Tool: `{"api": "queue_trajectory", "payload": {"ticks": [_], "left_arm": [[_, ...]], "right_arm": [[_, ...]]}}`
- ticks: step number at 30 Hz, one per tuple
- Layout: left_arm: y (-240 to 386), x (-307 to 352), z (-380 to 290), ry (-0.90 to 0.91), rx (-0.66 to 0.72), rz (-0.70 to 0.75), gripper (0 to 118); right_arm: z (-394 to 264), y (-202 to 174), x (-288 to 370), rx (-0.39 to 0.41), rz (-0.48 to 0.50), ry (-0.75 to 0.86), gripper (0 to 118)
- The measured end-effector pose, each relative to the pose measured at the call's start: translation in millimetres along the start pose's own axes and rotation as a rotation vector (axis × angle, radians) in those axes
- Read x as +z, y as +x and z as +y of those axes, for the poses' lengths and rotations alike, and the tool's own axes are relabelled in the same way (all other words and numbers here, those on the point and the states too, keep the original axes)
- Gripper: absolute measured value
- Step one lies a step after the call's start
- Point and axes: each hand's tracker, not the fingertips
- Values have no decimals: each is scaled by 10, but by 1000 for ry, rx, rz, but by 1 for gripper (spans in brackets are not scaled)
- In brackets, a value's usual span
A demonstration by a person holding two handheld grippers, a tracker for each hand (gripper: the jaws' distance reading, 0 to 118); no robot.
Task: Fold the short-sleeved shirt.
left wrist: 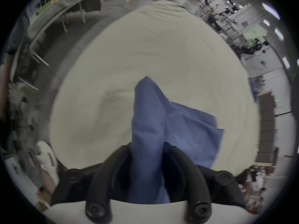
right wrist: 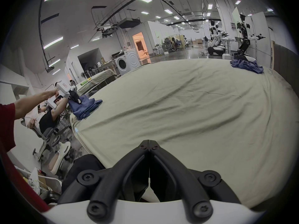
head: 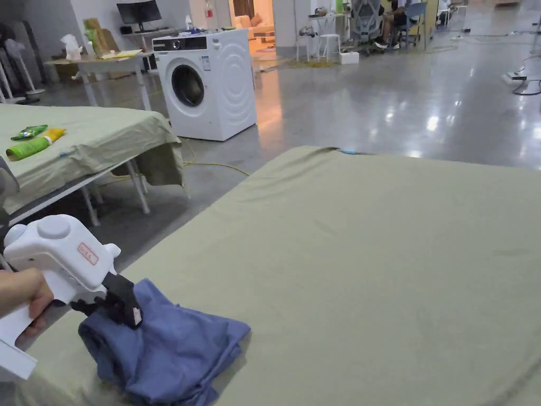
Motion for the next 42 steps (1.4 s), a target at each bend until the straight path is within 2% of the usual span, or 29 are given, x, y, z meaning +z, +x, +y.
{"api": "queue_trajectory", "payload": {"ticks": [1, 2, 6, 9, 12, 14, 18, 19, 20, 21, 22, 23, 25, 27, 28, 30, 32, 33, 42], "left_arm": [[24, 1, 14, 19, -31, 76, 71], [61, 25, 8, 37, -62, 140, 87], [310, 393, -42, 131, -144, 321, 88], [466, 810, -142, 359, -104, 240, 88], [1196, 1253, -680, 674, -278, 240, 88], [1688, 1445, -1196, 885, -366, 159, 88], [2725, 1380, -2372, 1120, -440, -140, 88], [2954, 1310, -2606, 1151, -437, -201, 85], [3140, 1242, -2830, 1188, -438, -248, 75], [3363, 1182, -3081, 1260, -424, -298, 34], [3579, 1117, -3332, 1338, -401, -296, 0], [3711, 1087, -3552, 1405, -371, -275, 0], [3991, 1018, -3767, 1344, -429, -387, 0], [4219, 950, -3941, 1356, -394, -272, 0], [4268, 933, -3958, 1295, -442, -322, 0], [4415, 834, -4050, 1296, -437, -256, 0], [4427, 827, -4125, 1251, -491, -235, 0], [4474, 785, -4172, 1241, -477, -188, 0], [4302, 785, -4197, 1211, -418, -167, 0]], "right_arm": [[19, -1, 17, -4, -1, 11, 2], [53, -7, 42, -12, -3, 23, 2], [114, -23, 216, -5, -15, 73, 2], [168, -40, 427, 13, -31, 135, 2], [289, -11, 713, 5, -116, 209, 2], [372, 64, 929, 34, -215, 270, 2], [509, 253, 1376, 105, -399, 356, 2], [515, 302, 1491, 115, -419, 380, 2], [511, 339, 1600, 121, -432, 399, 2], [505, 367, 1710, 126, -451, 410, 2], [513, 360, 1825, 131, -473, 428, 2], [492, 366, 1909, 132, -490, 447, 2], [439, 384, 2072, 131, -513, 482, 2], [375, 395, 2154, 145, -539, 499, 2], [342, 410, 2196, 148, -536, 502, 2], [282, 430, 2246, 143, -538, 510, 2], [206, 445, 2284, 139, -546, 523, 2], [158, 456, 2306, 140, -552, 530, 2], [-24, 593, 2408, 115, -588, 515, 2]]}}
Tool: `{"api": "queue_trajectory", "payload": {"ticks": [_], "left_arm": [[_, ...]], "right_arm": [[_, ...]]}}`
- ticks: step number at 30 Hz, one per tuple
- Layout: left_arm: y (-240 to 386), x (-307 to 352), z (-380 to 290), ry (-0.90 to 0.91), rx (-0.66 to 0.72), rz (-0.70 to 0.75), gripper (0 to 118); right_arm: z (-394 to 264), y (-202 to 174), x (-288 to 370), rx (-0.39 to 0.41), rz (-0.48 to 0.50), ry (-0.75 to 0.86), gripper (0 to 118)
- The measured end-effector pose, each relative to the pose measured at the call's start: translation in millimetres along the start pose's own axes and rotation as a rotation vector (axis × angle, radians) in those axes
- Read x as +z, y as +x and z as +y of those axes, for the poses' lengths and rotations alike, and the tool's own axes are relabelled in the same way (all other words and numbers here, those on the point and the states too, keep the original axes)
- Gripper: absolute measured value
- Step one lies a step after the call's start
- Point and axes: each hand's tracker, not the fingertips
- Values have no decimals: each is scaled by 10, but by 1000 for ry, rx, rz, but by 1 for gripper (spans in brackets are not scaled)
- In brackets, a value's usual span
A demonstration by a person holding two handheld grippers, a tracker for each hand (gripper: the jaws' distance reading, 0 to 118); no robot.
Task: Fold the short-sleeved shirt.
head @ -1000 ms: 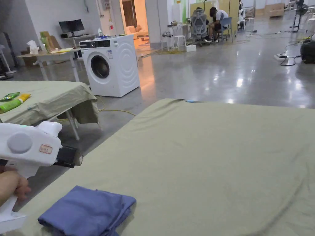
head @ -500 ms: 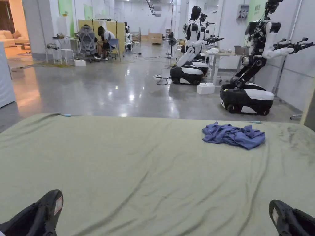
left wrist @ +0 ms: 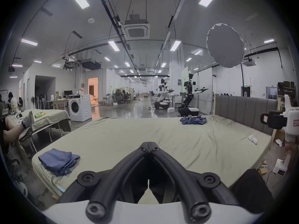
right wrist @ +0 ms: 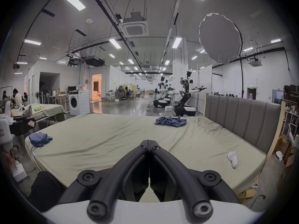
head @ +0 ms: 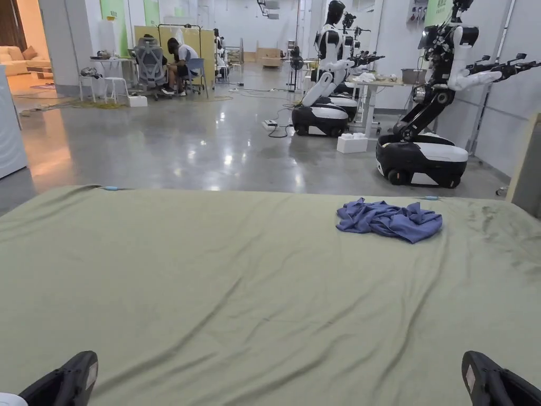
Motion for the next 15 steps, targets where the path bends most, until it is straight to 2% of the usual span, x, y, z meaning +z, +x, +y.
{"api": "queue_trajectory", "payload": {"ticks": [15], "left_arm": [[-27, -93, 47, -24, -7, -15, 0]], "right_arm": [[2, 1, 9, -15, -34, -10, 2]]}}
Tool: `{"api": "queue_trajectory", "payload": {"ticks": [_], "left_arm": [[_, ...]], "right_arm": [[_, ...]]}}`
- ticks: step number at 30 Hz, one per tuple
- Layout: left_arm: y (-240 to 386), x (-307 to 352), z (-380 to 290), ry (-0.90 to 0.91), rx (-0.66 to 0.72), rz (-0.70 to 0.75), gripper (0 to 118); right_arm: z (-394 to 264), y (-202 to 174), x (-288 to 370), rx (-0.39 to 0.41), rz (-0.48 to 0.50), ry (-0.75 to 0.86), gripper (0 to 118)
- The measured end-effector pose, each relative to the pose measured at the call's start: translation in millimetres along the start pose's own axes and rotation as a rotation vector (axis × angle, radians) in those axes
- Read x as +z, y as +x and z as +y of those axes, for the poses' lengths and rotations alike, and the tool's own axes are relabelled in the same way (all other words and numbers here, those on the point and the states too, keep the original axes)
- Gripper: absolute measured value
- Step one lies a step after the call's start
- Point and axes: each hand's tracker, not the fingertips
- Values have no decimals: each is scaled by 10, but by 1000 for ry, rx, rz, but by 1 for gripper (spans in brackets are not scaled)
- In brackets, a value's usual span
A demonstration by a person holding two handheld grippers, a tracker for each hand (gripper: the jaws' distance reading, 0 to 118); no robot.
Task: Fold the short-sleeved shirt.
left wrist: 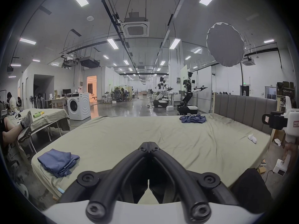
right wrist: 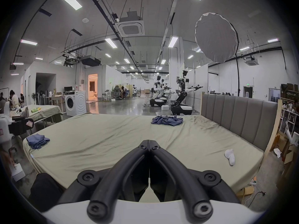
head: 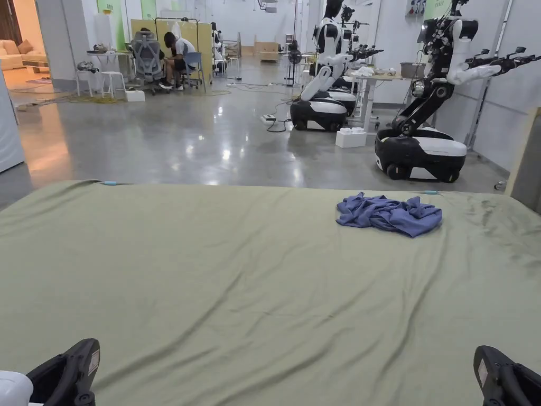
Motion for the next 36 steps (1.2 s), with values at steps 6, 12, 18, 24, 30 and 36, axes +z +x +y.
{"api": "queue_trajectory", "payload": {"ticks": [6, 12, 18, 24, 30, 36], "left_arm": [[-5, -21, 5, 2, 13, 4, 0], [-9, -23, 1, -9, 8, 7, 0], [-13, -57, 30, -9, -1, -2, 106], [67, 26, 74, 92, -25, 32, 118], [96, -31, 107, 78, -2, 26, 118], [97, 11, 98, 96, 8, 2, 118]], "right_arm": [[8, 7, -29, -10, 1, -7, 2], [31, -5, -39, -6, 4, -11, 2], [44, -56, -80, 22, -43, -33, 91], [21, -131, -74, 108, -167, -24, 118], [28, -78, -137, 38, -88, -33, 118], [31, -93, -146, 39, -75, -34, 118]]}}
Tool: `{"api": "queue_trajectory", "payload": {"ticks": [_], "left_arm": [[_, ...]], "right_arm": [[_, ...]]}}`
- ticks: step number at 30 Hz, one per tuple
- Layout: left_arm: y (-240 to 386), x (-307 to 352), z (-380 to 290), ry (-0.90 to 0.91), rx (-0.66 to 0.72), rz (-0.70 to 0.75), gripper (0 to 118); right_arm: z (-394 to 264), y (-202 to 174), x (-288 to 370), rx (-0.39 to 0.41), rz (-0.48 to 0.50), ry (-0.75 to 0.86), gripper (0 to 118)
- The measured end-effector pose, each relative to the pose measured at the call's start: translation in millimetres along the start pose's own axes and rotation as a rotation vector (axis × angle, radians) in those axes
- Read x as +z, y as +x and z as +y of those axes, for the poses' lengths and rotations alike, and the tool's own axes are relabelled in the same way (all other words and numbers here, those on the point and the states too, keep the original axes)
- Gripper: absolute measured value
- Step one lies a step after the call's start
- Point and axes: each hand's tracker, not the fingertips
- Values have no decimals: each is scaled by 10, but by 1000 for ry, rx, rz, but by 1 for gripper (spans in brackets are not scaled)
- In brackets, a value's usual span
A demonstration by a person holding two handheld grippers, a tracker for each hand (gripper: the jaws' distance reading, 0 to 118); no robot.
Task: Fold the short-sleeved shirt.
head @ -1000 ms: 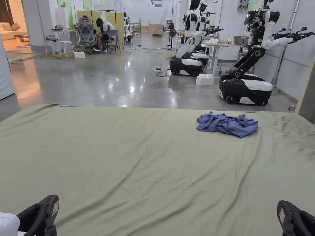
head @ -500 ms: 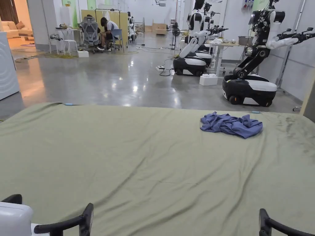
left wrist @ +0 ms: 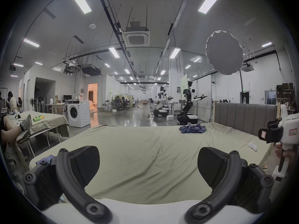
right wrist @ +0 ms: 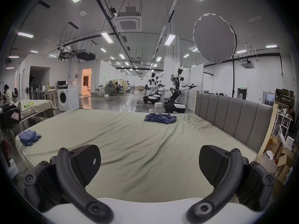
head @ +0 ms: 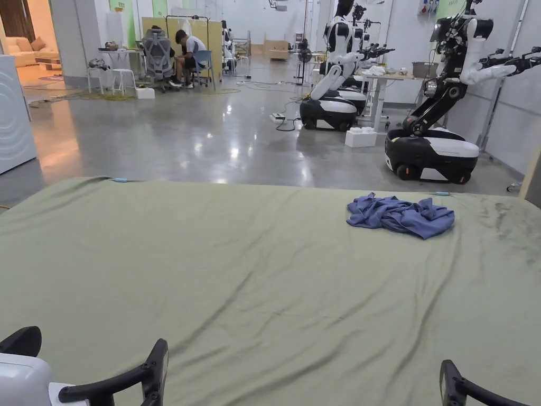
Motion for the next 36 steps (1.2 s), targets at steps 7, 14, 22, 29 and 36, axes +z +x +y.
{"api": "queue_trajectory", "payload": {"ticks": [7, 14, 22, 29, 36], "left_arm": [[4, -12, -27, -29, -2, 6, 118], [-40, -37, -49, -33, 61, 3, 118], [-97, -220, -66, -118, 108, -75, 118], [10, -201, -54, -112, 135, -83, 118], [13, -241, -40, -124, 110, -4, 118]], "right_arm": [[5, -25, -4, 5, 7, -2, 118], [-21, -20, -23, 2, 25, -12, 118], [6, -26, -12, 9, 28, 2, 118], [-8, -38, -35, 3, 41, -3, 118], [3, -44, -32, 9, 49, 7, 118]]}}
